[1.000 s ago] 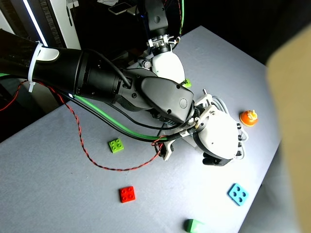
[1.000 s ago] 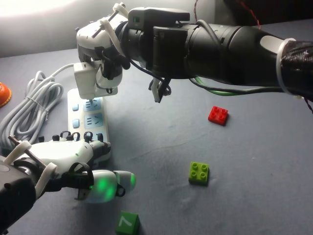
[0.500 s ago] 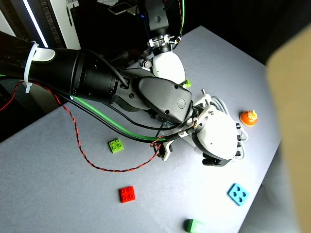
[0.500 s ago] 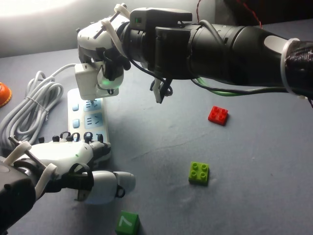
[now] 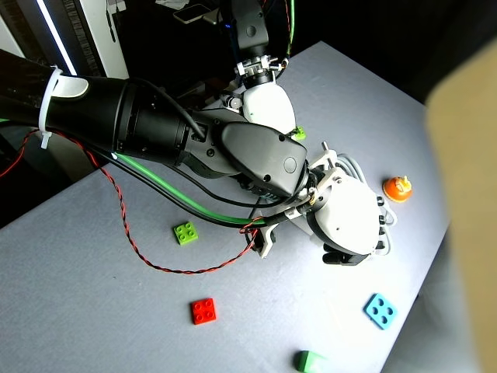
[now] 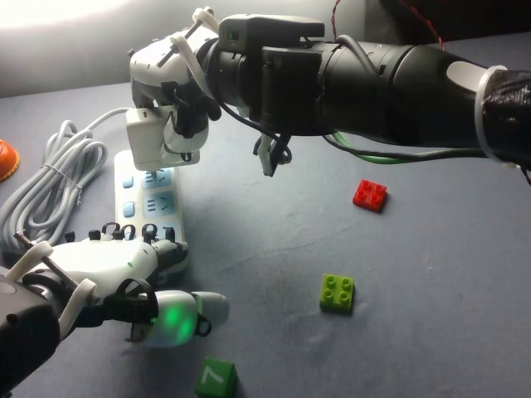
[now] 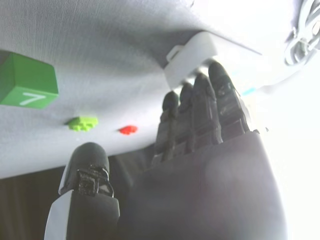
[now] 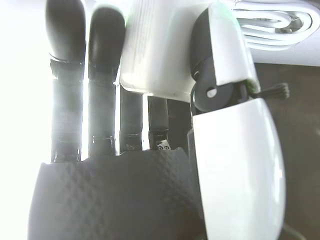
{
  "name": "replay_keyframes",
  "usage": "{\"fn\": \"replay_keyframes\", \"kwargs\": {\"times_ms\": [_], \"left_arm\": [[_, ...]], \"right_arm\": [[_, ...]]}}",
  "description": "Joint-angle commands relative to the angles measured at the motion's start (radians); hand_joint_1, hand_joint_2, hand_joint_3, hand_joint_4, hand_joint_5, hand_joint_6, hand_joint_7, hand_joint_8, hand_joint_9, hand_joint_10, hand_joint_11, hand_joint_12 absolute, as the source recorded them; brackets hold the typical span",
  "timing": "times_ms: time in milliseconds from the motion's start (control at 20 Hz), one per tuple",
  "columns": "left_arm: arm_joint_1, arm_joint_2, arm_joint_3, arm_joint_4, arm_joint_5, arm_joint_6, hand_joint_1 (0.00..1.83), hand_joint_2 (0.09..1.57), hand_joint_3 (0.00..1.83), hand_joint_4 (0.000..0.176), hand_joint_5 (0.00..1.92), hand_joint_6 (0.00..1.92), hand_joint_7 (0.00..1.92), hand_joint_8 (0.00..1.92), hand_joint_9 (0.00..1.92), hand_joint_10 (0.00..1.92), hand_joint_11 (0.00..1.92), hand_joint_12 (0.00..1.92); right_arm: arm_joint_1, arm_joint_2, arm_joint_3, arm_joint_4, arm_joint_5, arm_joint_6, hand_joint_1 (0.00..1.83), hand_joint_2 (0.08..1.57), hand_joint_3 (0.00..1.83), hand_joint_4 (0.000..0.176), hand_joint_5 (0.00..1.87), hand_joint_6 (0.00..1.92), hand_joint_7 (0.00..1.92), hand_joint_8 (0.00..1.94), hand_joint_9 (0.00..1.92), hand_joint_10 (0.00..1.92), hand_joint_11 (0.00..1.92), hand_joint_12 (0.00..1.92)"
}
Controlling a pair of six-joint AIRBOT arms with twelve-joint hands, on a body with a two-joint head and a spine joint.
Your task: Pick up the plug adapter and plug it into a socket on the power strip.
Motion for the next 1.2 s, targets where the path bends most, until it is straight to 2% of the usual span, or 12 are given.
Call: {"fn": "replay_keyframes", "kwargs": {"times_ms": [0,50,100,200,300,600,650,700,750,950,1000,1150], "left_arm": [[0.006,0.006,-0.002,0.005,-0.009,-0.010,0.00,1.24,0.00,0.000,0.15,0.00,0.12,0.00,0.13,0.00,0.00,0.49],[0.006,0.006,-0.002,0.005,-0.009,-0.010,0.00,1.24,0.00,0.000,0.16,0.00,0.12,0.00,0.14,0.00,0.00,0.50],[0.006,0.006,-0.002,0.005,-0.009,-0.010,0.00,1.24,0.00,0.000,0.16,0.00,0.13,0.01,0.14,0.00,0.00,0.50],[0.009,0.007,-0.002,0.005,-0.009,-0.010,0.00,1.24,0.00,0.000,0.16,0.00,0.13,0.00,0.13,0.00,0.00,0.48],[0.009,0.007,-0.002,0.005,-0.009,-0.010,0.02,1.24,0.00,0.000,0.17,0.00,0.14,0.00,0.14,0.00,0.00,0.55],[0.011,0.007,-0.002,0.005,-0.005,-0.008,0.00,1.23,0.00,0.000,0.16,0.00,0.14,0.00,0.13,0.00,0.00,0.53],[0.011,0.007,-0.002,0.005,-0.005,-0.008,0.00,1.24,0.00,0.000,0.15,0.00,0.13,0.00,0.13,0.00,0.00,0.48],[0.011,0.007,-0.002,0.005,-0.005,-0.008,0.00,1.24,0.00,0.000,0.15,0.00,0.13,0.00,0.13,0.00,0.00,0.49],[0.012,0.007,-0.003,0.005,-0.005,-0.008,0.00,1.24,0.00,0.000,0.16,0.00,0.13,0.00,0.14,0.00,0.00,0.51],[0.014,0.007,-0.003,0.005,-0.005,-0.008,0.00,1.24,0.00,0.000,0.17,0.00,0.12,0.00,0.12,0.00,0.00,0.44],[0.014,0.007,-0.004,0.005,-0.005,-0.008,0.00,1.24,0.00,0.000,0.16,0.00,0.12,0.00,0.11,0.00,0.00,0.40],[0.015,0.009,-0.007,0.005,-0.004,-0.008,0.00,1.24,0.00,0.000,0.15,0.00,0.12,0.00,0.11,0.00,0.00,0.42]], "right_arm": [[0.023,0.002,-0.003,-0.015,-0.048,-0.001,1.28,1.13,0.00,0.000,0.85,0.98,1.04,1.05,1.02,0.97,0.95,1.16],[0.024,0.002,-0.004,-0.015,-0.047,-0.001,1.26,1.15,0.00,0.000,0.80,1.05,1.03,1.10,1.04,0.85,0.94,1.17],[0.024,0.001,-0.005,-0.015,-0.043,-0.001,1.36,1.13,0.00,0.000,0.82,0.97,0.99,1.03,1.01,1.16,0.94,1.17],[0.024,0.002,-0.011,-0.015,-0.039,-0.001,1.38,1.12,0.00,0.000,0.81,0.95,0.99,1.00,1.00,1.23,0.94,1.15],[0.023,0.006,-0.019,-0.015,-0.037,-0.001,1.38,1.12,0.00,0.000,0.81,0.95,1.00,0.98,1.00,1.24,0.92,1.16],[0.024,0.006,-0.023,-0.016,-0.041,-0.001,1.38,1.13,0.00,0.000,0.79,0.97,0.98,1.01,0.99,1.26,0.93,1.18],[0.023,0.006,-0.023,-0.016,-0.042,-0.001,1.38,1.13,0.00,0.000,0.81,0.96,0.99,1.00,1.00,1.25,0.94,1.17],[0.022,0.006,-0.023,-0.016,-0.044,-0.001,1.28,1.14,0.00,0.000,0.81,1.04,1.02,1.09,1.01,0.97,0.95,1.16],[0.022,0.005,-0.023,-0.019,-0.050,-0.001,1.25,1.15,0.00,0.000,0.81,1.07,1.01,1.11,1.03,0.85,0.94,1.17],[0.020,0.006,-0.023,-0.022,-0.056,-0.001,1.26,1.14,0.00,0.000,0.82,1.05,1.04,1.08,1.09,0.74,0.97,1.14],[0.019,0.006,-0.023,-0.022,-0.057,-0.001,1.36,1.12,0.00,0.000,0.83,0.94,1.02,0.98,1.05,1.09,0.98,1.13],[0.014,0.006,-0.023,-0.024,-0.057,-0.001,1.38,1.13,0.00,0.000,0.79,0.98,0.97,1.04,0.99,1.27,0.92,1.18]]}}
